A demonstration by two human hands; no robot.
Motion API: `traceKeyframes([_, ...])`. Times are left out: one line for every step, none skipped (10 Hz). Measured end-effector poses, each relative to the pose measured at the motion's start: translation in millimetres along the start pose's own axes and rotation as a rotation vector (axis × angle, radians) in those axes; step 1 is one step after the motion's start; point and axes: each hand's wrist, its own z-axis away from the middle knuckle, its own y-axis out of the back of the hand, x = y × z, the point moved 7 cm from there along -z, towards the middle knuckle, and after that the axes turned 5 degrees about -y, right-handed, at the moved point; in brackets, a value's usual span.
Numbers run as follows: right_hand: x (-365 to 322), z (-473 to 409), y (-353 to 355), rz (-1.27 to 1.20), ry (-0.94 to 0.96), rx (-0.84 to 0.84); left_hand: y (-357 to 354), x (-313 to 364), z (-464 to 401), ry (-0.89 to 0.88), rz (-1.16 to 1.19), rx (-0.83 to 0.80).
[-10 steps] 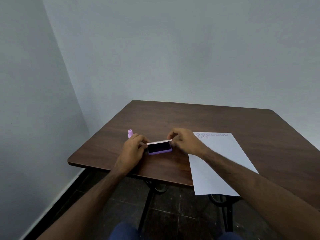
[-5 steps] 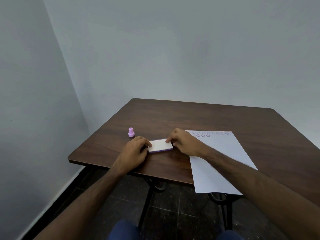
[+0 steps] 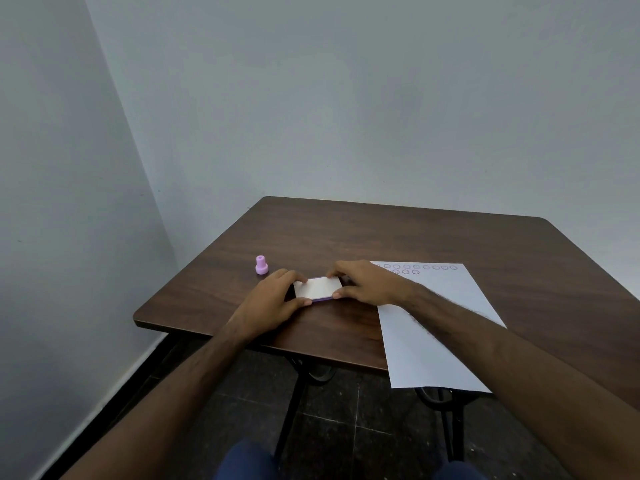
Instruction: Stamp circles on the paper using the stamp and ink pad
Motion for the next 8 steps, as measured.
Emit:
traceKeyframes([1.4,-2.7,-2.9,0.016,-0.005,-0.009,-1.5,-3.8,-2.4,0.012,0.013,-0.014])
traceKeyframes([3.5,-5.4,-5.1,0.003,-0.016,0.008,-5.1,-7.4,-4.3,0.035,0.013,-0.022])
traceKeyframes([2.5,-5.9,-7.2,-0.007,-0.049,0.059,-9.2,-7.5,-7.6,0.059,-0.018,-0.033])
traceKeyframes([2.8,-6.2,-11.6,-0.005,-0.084,0.139,-14.0,-7.1,-14.0,0.100,-0.041,-0.074])
traceKeyframes([3.0,-7.1,-13.2,-0.003,-0.123,0.182,-16.1,-3.3,-19.3,0.123,-0.074,-0.116])
traceKeyframes([5.4,-12.0,-14.3,-0.002,-0.157,0.185,-19.8,-2.6,-22.7,0.126,-0.100,-0.152])
traceKeyframes([0.8,-8.0,-8.8,-0.019,-0.189,0.138,-17.2,1.3,-23.1,0.128,-0.123,-0.185])
traceKeyframes([4.4,-3.5,-7.2,-0.074,-0.199,0.126,-14.7,7.3,-28.7,0.077,-0.193,-0.159])
